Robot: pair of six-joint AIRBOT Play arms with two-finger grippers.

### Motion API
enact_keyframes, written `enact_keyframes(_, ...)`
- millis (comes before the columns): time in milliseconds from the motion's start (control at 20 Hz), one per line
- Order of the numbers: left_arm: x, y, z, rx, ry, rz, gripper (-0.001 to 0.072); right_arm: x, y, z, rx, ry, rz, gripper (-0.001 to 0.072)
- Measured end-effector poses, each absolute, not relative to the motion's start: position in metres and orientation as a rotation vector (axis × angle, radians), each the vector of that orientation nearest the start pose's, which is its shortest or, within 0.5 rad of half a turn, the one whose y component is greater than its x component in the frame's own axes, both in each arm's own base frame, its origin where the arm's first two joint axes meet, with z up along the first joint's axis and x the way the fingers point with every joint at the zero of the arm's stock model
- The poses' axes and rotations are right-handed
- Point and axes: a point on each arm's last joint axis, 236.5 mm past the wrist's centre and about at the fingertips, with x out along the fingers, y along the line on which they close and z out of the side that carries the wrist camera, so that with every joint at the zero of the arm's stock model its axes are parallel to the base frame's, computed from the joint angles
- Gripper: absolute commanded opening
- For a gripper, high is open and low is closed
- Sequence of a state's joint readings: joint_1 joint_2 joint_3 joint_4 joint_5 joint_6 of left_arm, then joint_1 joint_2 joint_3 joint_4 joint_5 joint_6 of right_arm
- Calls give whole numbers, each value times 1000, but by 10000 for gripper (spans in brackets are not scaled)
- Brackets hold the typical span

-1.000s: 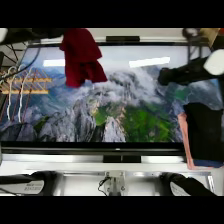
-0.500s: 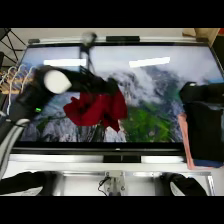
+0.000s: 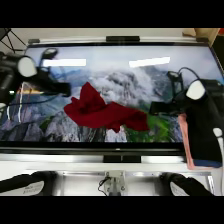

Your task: Fold the shirts.

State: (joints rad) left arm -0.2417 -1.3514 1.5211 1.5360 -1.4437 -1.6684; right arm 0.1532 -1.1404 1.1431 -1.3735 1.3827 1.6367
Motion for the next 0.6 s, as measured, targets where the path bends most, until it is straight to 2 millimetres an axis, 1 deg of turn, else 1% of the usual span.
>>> enact_keyframes(50,378,-81,80,-10,1328,-133,622,313,95,29,106,1435,224,676)
enact_keyframes(100,366,-64,63,-75,1391,-108,597,314,95,18,98,1465,227,676)
enact_keyframes(150,355,-53,45,-133,1441,-88,597,316,95,5,89,1494,226,676)
enact_keyframes(200,345,-45,25,-188,1482,-71,597,317,93,-5,77,1518,224,676)
enact_keyframes(250,337,-47,7,-250,1510,-77,597,317,92,-15,66,1545,225,676)
enact_keyframes(350,327,-61,-27,-382,1535,-93,597,318,90,-34,38,1590,237,678)
enact_keyframes(450,327,-76,-52,-493,1529,-101,598,315,92,-50,20,1634,264,685)
enact_keyframes(600,338,-99,-76,-614,1492,-104,594,313,94,-69,8,1683,294,685)
